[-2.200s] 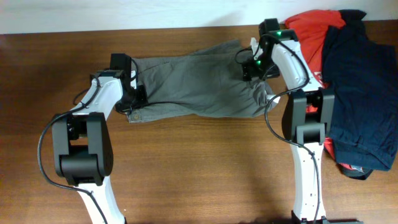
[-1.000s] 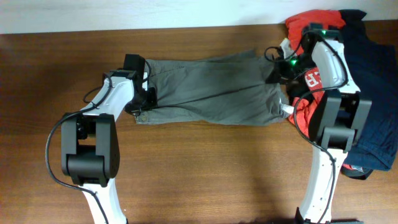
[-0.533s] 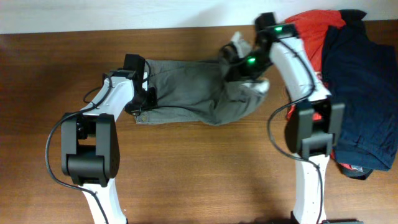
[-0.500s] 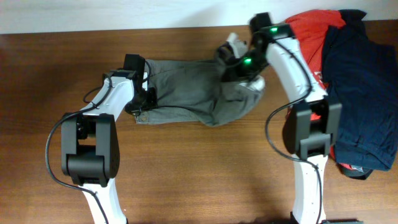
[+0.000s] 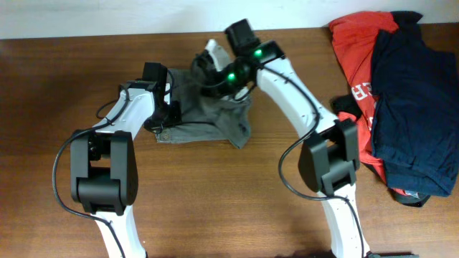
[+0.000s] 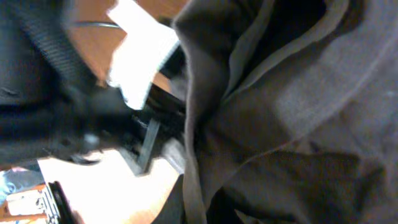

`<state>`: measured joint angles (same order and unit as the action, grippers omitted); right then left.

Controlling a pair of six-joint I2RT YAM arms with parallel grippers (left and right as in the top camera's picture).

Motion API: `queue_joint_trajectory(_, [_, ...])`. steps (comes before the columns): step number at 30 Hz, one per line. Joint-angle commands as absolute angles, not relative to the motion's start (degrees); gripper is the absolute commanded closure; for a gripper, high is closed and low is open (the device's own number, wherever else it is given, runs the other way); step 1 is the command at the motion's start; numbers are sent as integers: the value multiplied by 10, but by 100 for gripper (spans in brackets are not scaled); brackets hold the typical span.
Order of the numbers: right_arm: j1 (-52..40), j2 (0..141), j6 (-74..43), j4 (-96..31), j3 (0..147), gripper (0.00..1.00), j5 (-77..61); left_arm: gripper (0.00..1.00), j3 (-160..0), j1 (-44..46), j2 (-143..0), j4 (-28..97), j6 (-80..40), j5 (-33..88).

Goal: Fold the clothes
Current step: 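Fold the right end over toward the left gripper with the right gripper, then release the left gripper, withdraw it left, and press the fold with the right gripper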

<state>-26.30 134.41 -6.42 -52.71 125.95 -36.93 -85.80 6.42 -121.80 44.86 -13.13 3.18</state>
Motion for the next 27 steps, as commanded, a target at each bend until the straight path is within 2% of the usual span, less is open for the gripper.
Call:
queue_joint_trajectory(1, [-287,1317,-117,-497,1276,96,-387,99,-821,64,-1259,458,-135,18])
queue_joint_trajectory(8, [-308,1317,-161,-447,1276,96,-370,98,-822,64,-1259,458,-135,18])
queue_joint_trajectory(10, [-308,1317,-162,-447,1276,96,-370,69,-822,63,-1259,460,-135,18])
queue_joint_trajectory(11, [-307,1317,-162,-447,1276,96,-370,60,-824,62,-1259,462,-135,18])
queue_joint_trajectory(12, [-307,1317,-162,-447,1276,96,-370,57,-828,61,-1259,467,-135,18])
queue_joint_trajectory(15, [-307,1317,-162,-447,1276,96,-370,54,-849,53,-1258,496,-135,18])
queue_joint_trajectory(24, [-307,1317,-162,-447,1276,96,-371,52,-888,22,-1195,539,-135,18])
queue_joint_trajectory(27, [-307,1317,-163,-447,1276,96,-371,47,-888,21,-1170,539,-135,18])
